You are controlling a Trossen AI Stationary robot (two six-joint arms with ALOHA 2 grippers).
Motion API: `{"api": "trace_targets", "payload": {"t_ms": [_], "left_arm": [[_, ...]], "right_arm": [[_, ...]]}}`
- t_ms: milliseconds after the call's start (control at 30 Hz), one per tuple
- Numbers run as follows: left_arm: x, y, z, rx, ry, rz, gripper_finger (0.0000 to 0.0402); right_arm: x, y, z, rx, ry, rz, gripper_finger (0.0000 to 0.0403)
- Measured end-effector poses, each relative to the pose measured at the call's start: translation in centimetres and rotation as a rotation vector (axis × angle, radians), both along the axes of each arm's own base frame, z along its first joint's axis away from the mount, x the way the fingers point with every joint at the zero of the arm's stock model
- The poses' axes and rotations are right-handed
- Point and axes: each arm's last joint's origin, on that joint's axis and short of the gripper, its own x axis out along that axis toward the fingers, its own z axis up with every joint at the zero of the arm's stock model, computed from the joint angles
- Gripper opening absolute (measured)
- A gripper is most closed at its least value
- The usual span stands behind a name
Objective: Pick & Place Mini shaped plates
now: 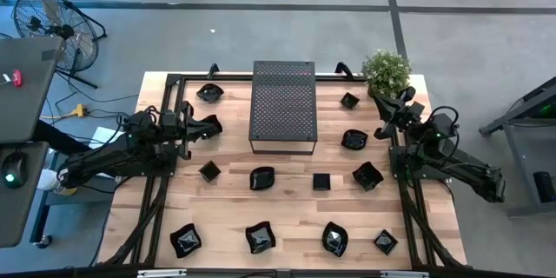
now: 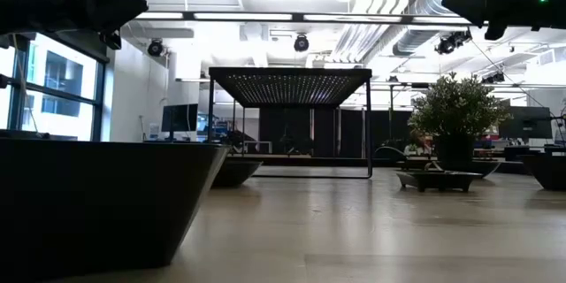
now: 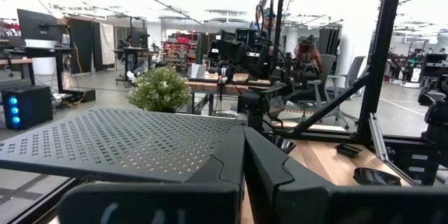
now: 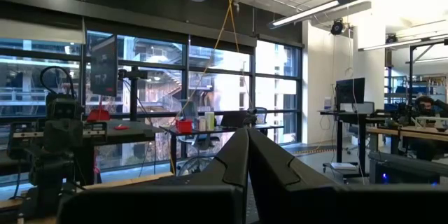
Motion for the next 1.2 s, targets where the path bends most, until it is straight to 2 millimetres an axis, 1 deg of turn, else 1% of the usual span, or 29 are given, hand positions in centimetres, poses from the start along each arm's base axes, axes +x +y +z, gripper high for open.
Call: {"api": "trace_targets", "payload": {"t_ms": [767, 900, 1033, 1200], "left_arm": [[0.0, 0.0, 0.0, 0.002, -0.004, 0.001, 0.0001], [-0.1, 0.1, 0.2, -0.003, -0.019, 0.047, 0.0001], [-0.1, 0.2, 0.5, -0.022, -0.053, 0.061, 0.0001], [-0.3, 0.3, 0.8, -0.185, -0.120, 0.081, 0.0001]], "right_arm": [[0.0, 0.0, 0.0, 0.000, 0.000, 0.000, 0.0005], [0.0, 0.0, 0.0, -0.002, -0.003, 0.000, 0.0005], [-0.3, 0.1, 0.6, -0.013, -0.079, 0.013, 0.0005], [-0.8, 0.5, 1.8, 0.022, -0.262, 0.097, 0.0005]]}}
